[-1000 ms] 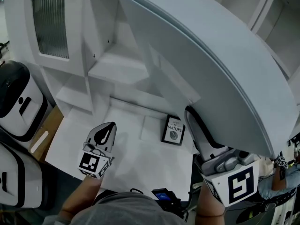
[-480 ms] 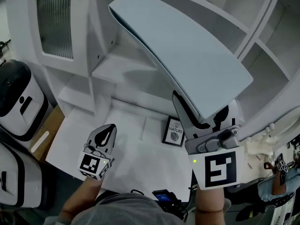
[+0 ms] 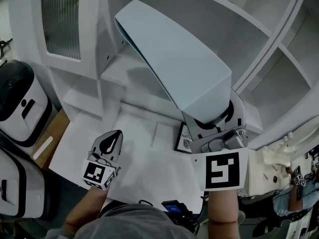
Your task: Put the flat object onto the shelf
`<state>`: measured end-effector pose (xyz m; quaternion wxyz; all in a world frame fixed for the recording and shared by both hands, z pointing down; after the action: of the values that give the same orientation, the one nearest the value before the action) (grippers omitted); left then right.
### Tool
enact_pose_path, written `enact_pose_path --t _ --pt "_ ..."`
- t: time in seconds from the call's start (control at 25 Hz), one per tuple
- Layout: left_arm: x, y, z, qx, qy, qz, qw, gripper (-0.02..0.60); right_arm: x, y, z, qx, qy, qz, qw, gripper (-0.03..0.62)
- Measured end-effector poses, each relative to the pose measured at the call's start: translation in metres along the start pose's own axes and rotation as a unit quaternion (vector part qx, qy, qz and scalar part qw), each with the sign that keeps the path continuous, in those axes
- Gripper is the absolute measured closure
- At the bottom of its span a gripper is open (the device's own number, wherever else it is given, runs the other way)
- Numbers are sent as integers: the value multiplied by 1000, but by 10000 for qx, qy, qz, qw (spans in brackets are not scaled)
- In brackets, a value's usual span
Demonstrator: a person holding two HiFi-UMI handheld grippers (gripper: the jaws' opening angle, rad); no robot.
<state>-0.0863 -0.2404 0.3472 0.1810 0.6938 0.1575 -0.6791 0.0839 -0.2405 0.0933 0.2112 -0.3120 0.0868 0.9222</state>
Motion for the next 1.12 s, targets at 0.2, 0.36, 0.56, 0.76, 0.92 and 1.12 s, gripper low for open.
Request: enact_pose_path --t 0.2,0.36,0.56,0.76,0.92,1.12 --pt "1 0 4 5 15 19 10000 574 -1 14 13 25 -400 251 9989 316" --pt "7 -2 9 48 72 -12 10000 574 0 24 22 12 -718 309 9969 316" --pt "10 -6 18 140 115 13 9998 574 -1 36 31 -18 -1035 407 9938 316" --pt "10 -12 25 243 137 -19 9996 574 -4 48 44 -45 -1489 615 9869 316" --pt "12 -14 31 304 211 38 9993 574 -8 57 56 -89 -1865 828 9789 316" --pt "28 -12 41 392 374 -45 9985 574 -10 63 64 -158 -2059 936 9740 316"
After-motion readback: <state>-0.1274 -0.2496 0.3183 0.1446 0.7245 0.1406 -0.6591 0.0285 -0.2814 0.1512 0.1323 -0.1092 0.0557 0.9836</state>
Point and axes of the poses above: the fingertips, and each gripper's own axes: y forward along the fingers, z to its left, x out of its top, the point moved 5 cm from there along -y, backward along the fingers, and after that the axes turned 9 degrees about z, right-handed, at the moved point
